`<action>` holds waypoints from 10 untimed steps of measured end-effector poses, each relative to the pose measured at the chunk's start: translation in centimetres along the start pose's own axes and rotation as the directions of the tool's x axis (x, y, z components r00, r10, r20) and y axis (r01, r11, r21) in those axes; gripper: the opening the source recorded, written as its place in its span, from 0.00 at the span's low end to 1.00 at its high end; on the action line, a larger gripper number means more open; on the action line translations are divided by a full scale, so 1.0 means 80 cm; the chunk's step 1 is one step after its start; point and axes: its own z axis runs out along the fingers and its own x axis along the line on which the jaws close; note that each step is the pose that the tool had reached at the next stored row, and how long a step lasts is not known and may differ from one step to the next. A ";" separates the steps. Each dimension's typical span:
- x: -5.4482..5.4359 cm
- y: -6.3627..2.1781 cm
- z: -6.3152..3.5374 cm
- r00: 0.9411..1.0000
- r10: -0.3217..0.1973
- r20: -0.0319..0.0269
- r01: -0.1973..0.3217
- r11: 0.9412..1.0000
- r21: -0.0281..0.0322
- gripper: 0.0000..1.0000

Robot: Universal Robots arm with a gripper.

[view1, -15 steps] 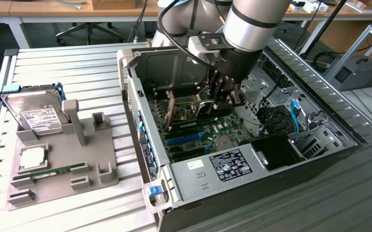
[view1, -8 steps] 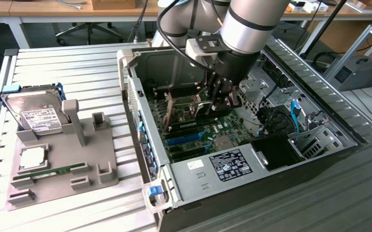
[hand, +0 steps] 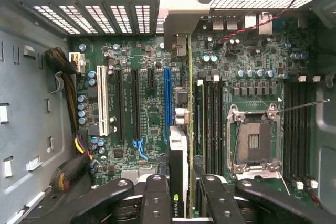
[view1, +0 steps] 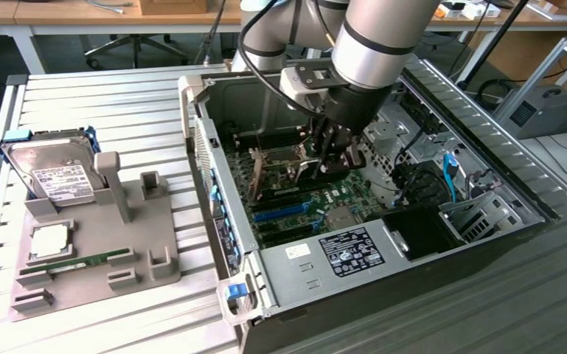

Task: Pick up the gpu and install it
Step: 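Insert the gpu into the slot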

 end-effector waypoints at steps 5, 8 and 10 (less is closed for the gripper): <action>0.000 0.003 0.004 1.000 -0.009 0.000 0.009 1.000 0.002 0.27; 0.001 0.004 0.007 1.000 -0.009 0.000 0.009 1.000 0.002 0.27; 0.001 0.005 0.011 1.000 -0.009 0.000 0.009 1.000 0.002 0.27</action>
